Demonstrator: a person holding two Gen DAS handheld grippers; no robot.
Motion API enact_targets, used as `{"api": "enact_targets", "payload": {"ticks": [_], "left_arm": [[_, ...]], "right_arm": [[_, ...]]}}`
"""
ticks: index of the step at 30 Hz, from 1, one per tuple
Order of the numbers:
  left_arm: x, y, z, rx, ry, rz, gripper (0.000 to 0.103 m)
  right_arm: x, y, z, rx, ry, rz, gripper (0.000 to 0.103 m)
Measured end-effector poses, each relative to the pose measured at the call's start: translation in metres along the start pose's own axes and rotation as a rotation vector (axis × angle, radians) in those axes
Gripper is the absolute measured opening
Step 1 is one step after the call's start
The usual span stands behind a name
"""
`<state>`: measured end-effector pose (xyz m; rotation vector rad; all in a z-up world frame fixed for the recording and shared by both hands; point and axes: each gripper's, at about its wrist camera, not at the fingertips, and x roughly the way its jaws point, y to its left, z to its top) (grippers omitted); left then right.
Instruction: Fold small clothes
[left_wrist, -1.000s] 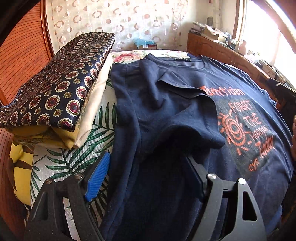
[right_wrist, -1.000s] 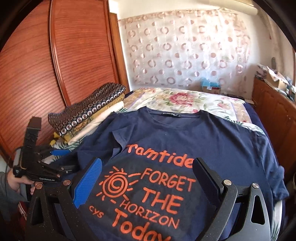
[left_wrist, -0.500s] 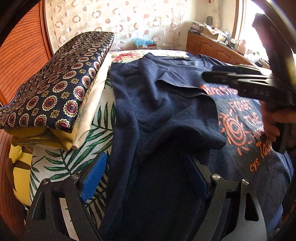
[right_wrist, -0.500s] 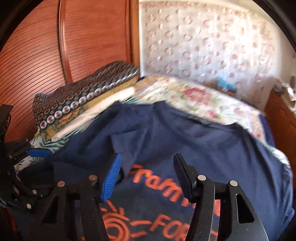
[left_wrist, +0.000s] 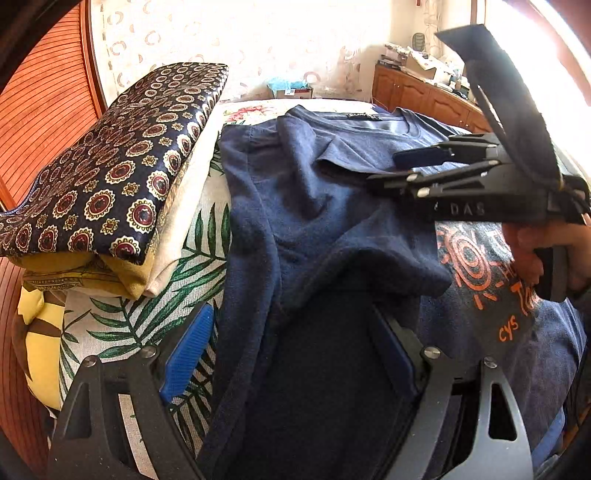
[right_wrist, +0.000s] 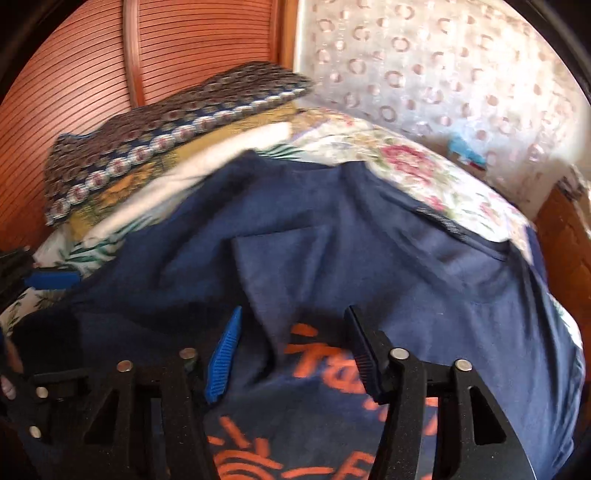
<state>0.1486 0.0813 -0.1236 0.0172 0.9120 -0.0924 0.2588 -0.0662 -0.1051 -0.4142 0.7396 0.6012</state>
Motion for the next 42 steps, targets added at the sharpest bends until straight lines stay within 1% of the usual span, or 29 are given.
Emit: {"api": "enact_targets", "payload": {"ticks": [2, 6, 8, 10, 12, 16, 18, 20, 22, 26, 28, 29, 30, 31, 33, 36, 39, 42], "left_arm": [[0.0, 0.0, 0.0, 0.0, 0.0, 0.0, 0.085], [0.0, 0.0, 0.0, 0.0, 0.0, 0.0, 0.085], [0.0, 0.0, 0.0, 0.0, 0.0, 0.0, 0.085], [0.0, -0.001, 0.0, 0.0, 0.0, 0.0, 0.085], [0.0, 0.0, 0.0, 0.0, 0.0, 0.0, 0.085], [0.0, -0.001, 0.0, -0.001, 0.0, 0.0, 0.085], [0.0, 0.0, 0.0, 0.0, 0.0, 0.001, 0.085], [0.0, -0.001, 0.0, -0.001, 0.0, 0.0, 0.085], [0.0, -0.001, 0.0, -0.001, 0.0, 0.001, 0.085], [0.0, -0.001, 0.0, -0.001, 0.0, 0.001, 0.085], [0.0, -0.001, 0.0, -0.001, 0.0, 0.001, 0.085], [0.0, -0.001, 0.0, -0.001, 0.0, 0.0, 0.085], [0.0, -0.001, 0.0, -0.001, 0.0, 0.0, 0.085], [0.0, -0.001, 0.0, -0.001, 0.0, 0.001, 0.085], [0.0, -0.001, 0.0, 0.0, 0.001, 0.003, 0.086], [0.0, 0.0, 0.0, -0.001, 0.001, 0.003, 0.086], [0.0, 0.0, -0.001, 0.0, 0.002, 0.005, 0.086], [0.0, 0.0, -0.001, 0.0, 0.002, 0.004, 0.086]], "right_arm": [[0.003, -0.006, 0.002, 0.024, 0.002, -0.06, 0.049], [-0.003, -0.035, -0.002, 0.108, -0.015, -0.119, 0.048], [-0.007, -0.047, -0.005, 0.144, -0.022, -0.101, 0.048], [-0.013, -0.057, -0.01, 0.151, -0.03, -0.103, 0.048], [-0.027, -0.06, -0.023, 0.158, -0.057, -0.075, 0.048], [-0.053, -0.068, -0.05, 0.19, -0.093, -0.048, 0.048], [-0.066, -0.067, -0.064, 0.202, -0.121, -0.054, 0.048], [-0.08, -0.073, -0.082, 0.223, -0.137, -0.083, 0.048], [-0.092, -0.082, -0.1, 0.248, -0.153, -0.133, 0.053], [-0.111, -0.098, -0.135, 0.292, -0.167, -0.186, 0.054], [-0.119, -0.102, -0.149, 0.299, -0.175, -0.229, 0.055], [-0.122, -0.103, -0.156, 0.302, -0.177, -0.257, 0.057], [-0.126, -0.106, -0.163, 0.307, -0.18, -0.275, 0.064], [-0.127, -0.108, -0.167, 0.316, -0.184, -0.286, 0.067], [-0.13, -0.114, -0.18, 0.347, -0.177, -0.296, 0.067], [-0.13, -0.128, -0.191, 0.392, -0.143, -0.317, 0.067], [-0.135, -0.14, -0.191, 0.438, -0.127, -0.329, 0.067], [-0.131, -0.155, -0.19, 0.475, -0.123, -0.318, 0.067]]}}
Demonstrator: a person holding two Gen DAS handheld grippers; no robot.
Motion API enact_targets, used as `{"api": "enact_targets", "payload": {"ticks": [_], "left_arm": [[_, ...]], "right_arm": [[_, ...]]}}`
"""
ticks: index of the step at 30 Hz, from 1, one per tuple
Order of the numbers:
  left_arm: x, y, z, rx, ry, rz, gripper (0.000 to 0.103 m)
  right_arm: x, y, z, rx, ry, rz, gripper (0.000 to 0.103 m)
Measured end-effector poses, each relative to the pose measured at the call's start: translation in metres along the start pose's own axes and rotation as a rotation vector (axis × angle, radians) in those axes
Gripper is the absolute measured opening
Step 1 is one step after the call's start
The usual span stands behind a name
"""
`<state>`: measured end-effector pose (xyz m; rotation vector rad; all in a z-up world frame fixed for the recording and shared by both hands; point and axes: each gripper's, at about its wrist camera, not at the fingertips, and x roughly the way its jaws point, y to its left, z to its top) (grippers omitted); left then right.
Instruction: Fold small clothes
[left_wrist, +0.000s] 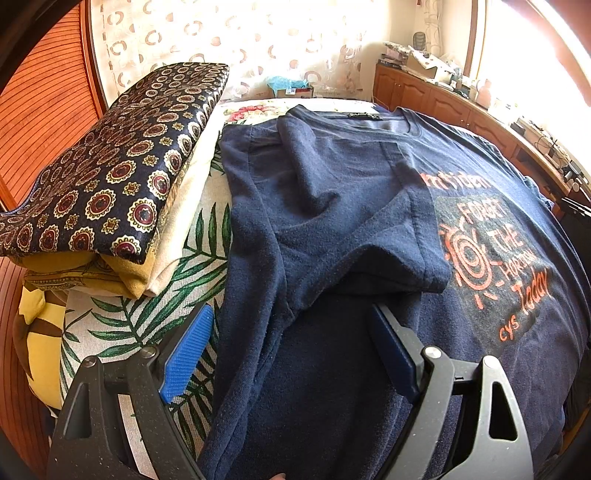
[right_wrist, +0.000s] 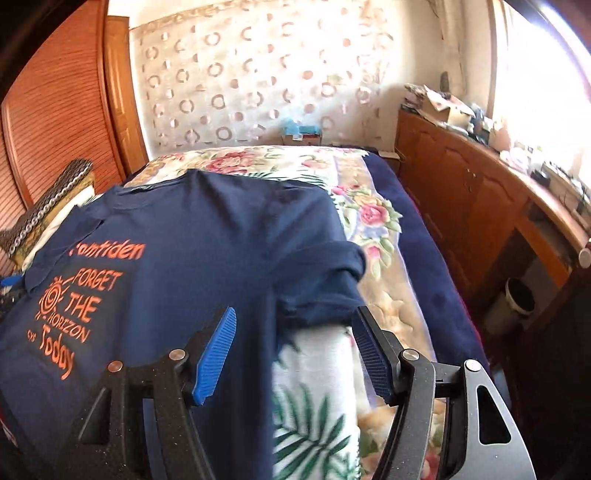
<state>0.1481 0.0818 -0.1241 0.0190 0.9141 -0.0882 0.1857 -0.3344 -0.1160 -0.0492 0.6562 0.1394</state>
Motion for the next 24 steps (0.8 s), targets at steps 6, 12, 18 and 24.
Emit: {"api": "enact_targets", "payload": {"ticks": [6, 12, 18, 24], "left_arm": [[-0.001, 0.0, 0.0, 0.005, 0.005, -0.001, 0.086], [-0.017, -0.006, -0.001, 0.029, -0.055, 0.006, 0.086], [-0.061, -0.025, 0.004, 0.04, -0.194, -0.017, 0.086], [-0.089, -0.049, 0.011, 0.037, -0.255, -0.079, 0.086]], "right_arm": [[0.018, -0.028, 0.011, 0.065, 0.064, 0.027, 0.065], [0.023, -0.055, 0.016, 0.159, 0.111, 0.077, 0.062], [0.021, -0.072, 0.023, 0.231, 0.137, 0.132, 0.049], [0.018, -0.079, 0.025, 0.239, 0.133, 0.125, 0.018]]}}
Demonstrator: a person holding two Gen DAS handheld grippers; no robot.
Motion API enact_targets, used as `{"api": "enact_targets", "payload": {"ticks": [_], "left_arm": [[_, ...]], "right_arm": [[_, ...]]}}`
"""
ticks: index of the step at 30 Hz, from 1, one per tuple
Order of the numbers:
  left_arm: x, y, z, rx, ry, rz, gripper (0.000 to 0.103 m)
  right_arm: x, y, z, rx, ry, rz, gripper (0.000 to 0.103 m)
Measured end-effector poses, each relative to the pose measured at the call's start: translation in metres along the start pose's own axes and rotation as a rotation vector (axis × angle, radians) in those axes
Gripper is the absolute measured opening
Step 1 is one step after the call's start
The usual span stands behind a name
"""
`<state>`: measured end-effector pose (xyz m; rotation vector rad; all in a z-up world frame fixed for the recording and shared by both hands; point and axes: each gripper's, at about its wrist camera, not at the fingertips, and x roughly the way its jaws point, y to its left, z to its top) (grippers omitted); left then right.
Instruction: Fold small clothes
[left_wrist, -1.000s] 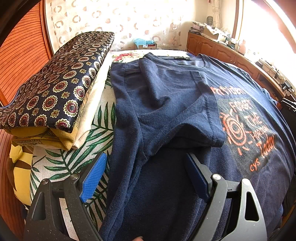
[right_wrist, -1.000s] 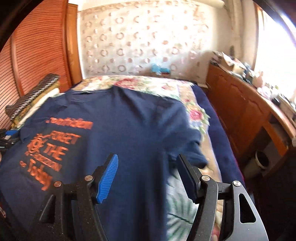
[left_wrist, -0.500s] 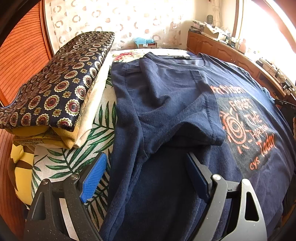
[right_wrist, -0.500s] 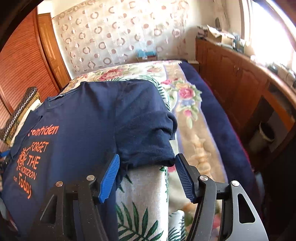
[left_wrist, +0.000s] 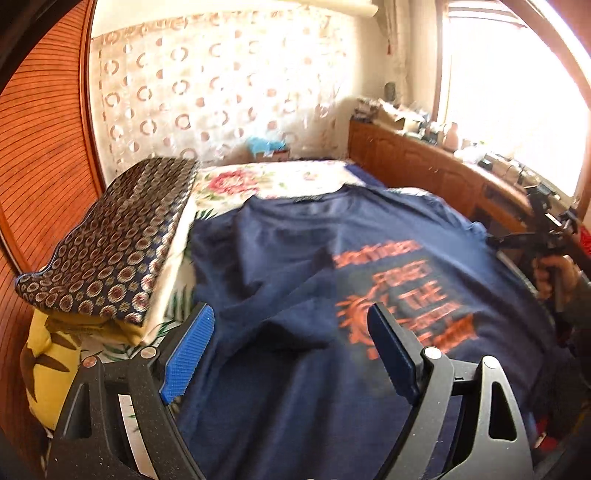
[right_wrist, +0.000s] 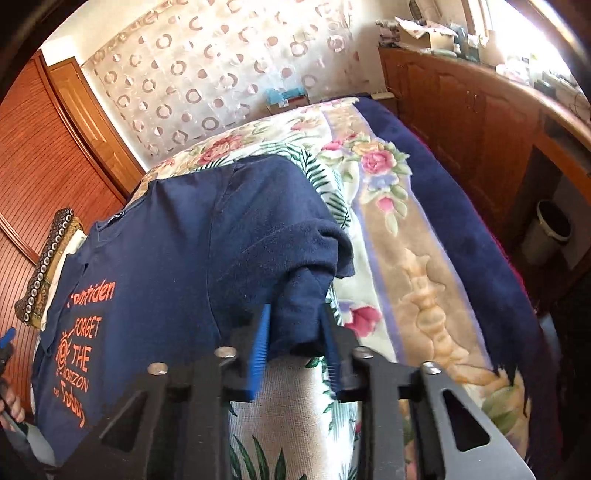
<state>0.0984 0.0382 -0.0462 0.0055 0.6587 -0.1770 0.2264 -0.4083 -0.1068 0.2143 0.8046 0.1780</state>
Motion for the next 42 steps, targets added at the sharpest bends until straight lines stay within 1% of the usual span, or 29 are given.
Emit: {"api": "enact_targets", "payload": {"ticks": [1, 2, 4, 7, 11, 13, 15, 17, 21, 24, 26, 28, 29, 30, 31, 34, 37, 40, 42], "left_arm": [[-0.001, -0.004, 0.001, 0.001, -0.005, -0.009, 0.086], [-0.002, -0.009, 0.003, 0.003, -0.01, -0.019, 0.086], [-0.001, -0.015, 0.003, 0.005, -0.013, -0.035, 0.086], [0.0, -0.022, 0.002, 0.007, -0.015, -0.047, 0.086], [-0.001, -0.026, 0.002, 0.002, -0.02, -0.05, 0.086], [-0.001, -0.028, 0.001, -0.002, -0.018, -0.052, 0.086], [-0.001, -0.028, 0.0, -0.009, -0.017, -0.056, 0.086], [-0.001, -0.029, -0.002, -0.011, -0.016, -0.056, 0.086], [-0.002, -0.033, -0.005, -0.007, -0.016, -0.062, 0.086], [-0.004, -0.038, -0.006, -0.002, -0.025, -0.063, 0.086], [-0.005, -0.04, -0.006, -0.002, -0.029, -0.071, 0.086], [-0.003, -0.041, -0.006, -0.002, -0.024, -0.073, 0.086], [-0.002, -0.041, -0.007, -0.002, -0.023, -0.074, 0.086], [-0.001, -0.042, -0.007, -0.004, -0.021, -0.077, 0.086], [0.0, -0.042, -0.008, -0.006, -0.018, -0.079, 0.086], [0.001, -0.044, -0.009, -0.009, -0.017, -0.084, 0.086], [0.002, -0.047, -0.009, -0.01, -0.014, -0.09, 0.086], [0.002, -0.049, -0.01, -0.01, -0.011, -0.09, 0.086], [0.002, -0.049, -0.01, -0.011, -0.009, -0.092, 0.086]], "right_arm": [[-0.004, 0.002, 0.0, -0.022, -0.02, -0.012, 0.01], [-0.008, 0.007, -0.001, -0.047, -0.042, -0.015, 0.009], [-0.015, 0.016, -0.001, -0.088, -0.084, -0.044, 0.008], [-0.026, 0.035, -0.001, -0.142, -0.13, -0.049, 0.007], [-0.04, 0.072, -0.006, -0.232, -0.172, -0.003, 0.007], [-0.045, 0.092, -0.013, -0.28, -0.182, 0.019, 0.007], [-0.049, 0.113, -0.025, -0.342, -0.193, 0.024, 0.007], [-0.047, 0.121, -0.038, -0.362, -0.168, 0.057, 0.007], [-0.03, 0.122, -0.062, -0.374, -0.088, 0.043, 0.007], [-0.029, 0.115, -0.073, -0.359, -0.064, 0.042, 0.007], [-0.034, 0.108, -0.077, -0.355, -0.071, 0.026, 0.013], [-0.051, 0.097, -0.085, -0.336, -0.11, 0.047, 0.027], [-0.057, 0.094, -0.085, -0.324, -0.117, 0.053, 0.031], [-0.063, 0.092, -0.086, -0.314, -0.128, 0.049, 0.037], [-0.071, 0.087, -0.087, -0.309, -0.147, 0.036, 0.042], [-0.085, 0.08, -0.084, -0.301, -0.171, -0.009, 0.045], [-0.078, 0.065, -0.077, -0.257, -0.145, -0.061, 0.045], [-0.063, 0.053, -0.068, -0.177, -0.109, -0.054, 0.045], [-0.051, 0.055, -0.057, -0.134, -0.103, -0.037, 0.045]]}}
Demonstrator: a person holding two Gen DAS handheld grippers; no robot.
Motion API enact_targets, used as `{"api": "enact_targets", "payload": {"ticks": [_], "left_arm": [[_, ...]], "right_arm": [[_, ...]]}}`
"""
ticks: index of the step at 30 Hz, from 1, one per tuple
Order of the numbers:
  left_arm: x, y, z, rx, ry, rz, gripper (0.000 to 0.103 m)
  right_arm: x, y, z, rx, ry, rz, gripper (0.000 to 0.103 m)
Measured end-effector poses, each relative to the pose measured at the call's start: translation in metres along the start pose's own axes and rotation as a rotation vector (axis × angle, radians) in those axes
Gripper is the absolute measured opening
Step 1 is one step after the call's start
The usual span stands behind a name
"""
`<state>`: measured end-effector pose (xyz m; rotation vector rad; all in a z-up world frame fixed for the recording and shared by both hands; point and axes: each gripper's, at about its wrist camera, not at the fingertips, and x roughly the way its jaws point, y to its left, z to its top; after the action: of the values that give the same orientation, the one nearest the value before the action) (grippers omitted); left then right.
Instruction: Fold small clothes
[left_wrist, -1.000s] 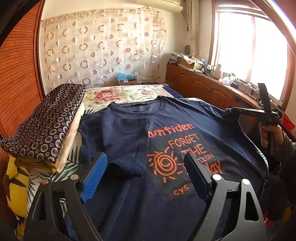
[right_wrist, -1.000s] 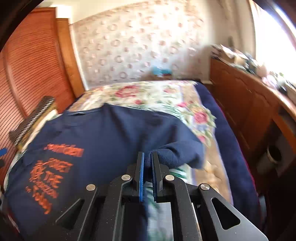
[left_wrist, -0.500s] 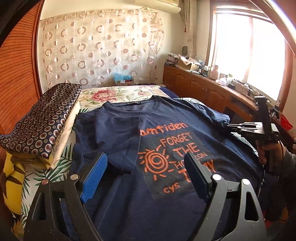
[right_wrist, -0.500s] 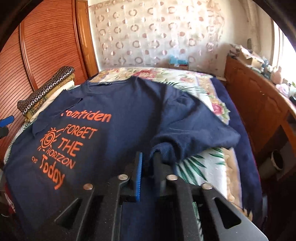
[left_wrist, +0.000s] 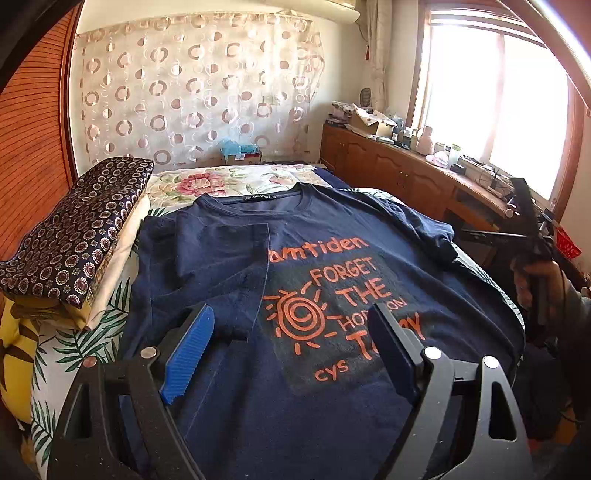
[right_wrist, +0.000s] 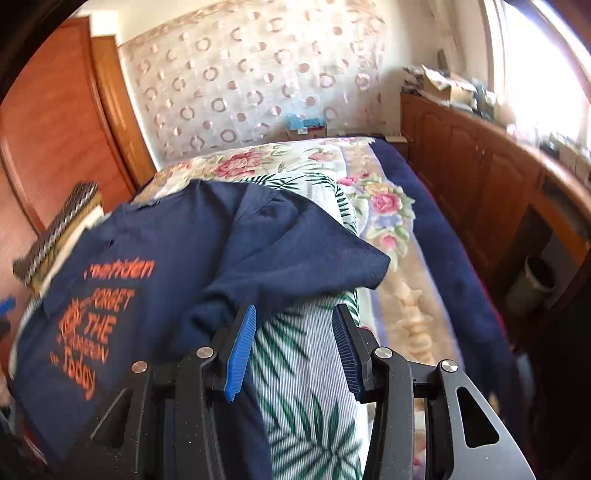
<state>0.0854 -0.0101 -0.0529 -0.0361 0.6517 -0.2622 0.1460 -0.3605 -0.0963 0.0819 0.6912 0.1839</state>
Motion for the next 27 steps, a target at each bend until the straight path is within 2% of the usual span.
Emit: {"api": "enact_targets", "payload": {"ticks": [6, 10, 14, 17, 18, 19, 23, 27], "left_arm": [[-0.001, 0.001, -0.001, -0.005, 0.003, 0.003, 0.086], [-0.004, 0.004, -0.003, -0.012, 0.003, 0.007, 0.086], [-0.004, 0.006, -0.004, -0.022, 0.003, 0.005, 0.086], [-0.005, 0.006, -0.004, -0.024, 0.001, 0.003, 0.086], [-0.004, 0.007, -0.005, -0.025, 0.002, 0.002, 0.086], [-0.004, 0.007, -0.005, -0.025, 0.004, 0.003, 0.086], [-0.005, 0.008, -0.005, -0.029, 0.005, 0.007, 0.086], [-0.006, 0.01, -0.005, -0.037, 0.002, 0.011, 0.086]], "right_arm": [[0.033, -0.019, 0.019, 0.151, 0.054, 0.02, 0.045], [0.046, -0.024, 0.025, 0.186, 0.08, 0.019, 0.045], [0.048, -0.021, 0.035, 0.131, 0.083, -0.028, 0.041], [0.052, -0.01, 0.036, 0.05, 0.082, -0.098, 0.025], [0.052, -0.008, 0.036, 0.034, 0.08, -0.095, 0.014], [0.052, -0.006, 0.036, 0.023, 0.081, -0.08, 0.009], [0.044, 0.011, 0.043, -0.03, 0.037, -0.054, 0.007], [0.022, 0.051, 0.058, -0.124, -0.032, 0.005, 0.007]]}}
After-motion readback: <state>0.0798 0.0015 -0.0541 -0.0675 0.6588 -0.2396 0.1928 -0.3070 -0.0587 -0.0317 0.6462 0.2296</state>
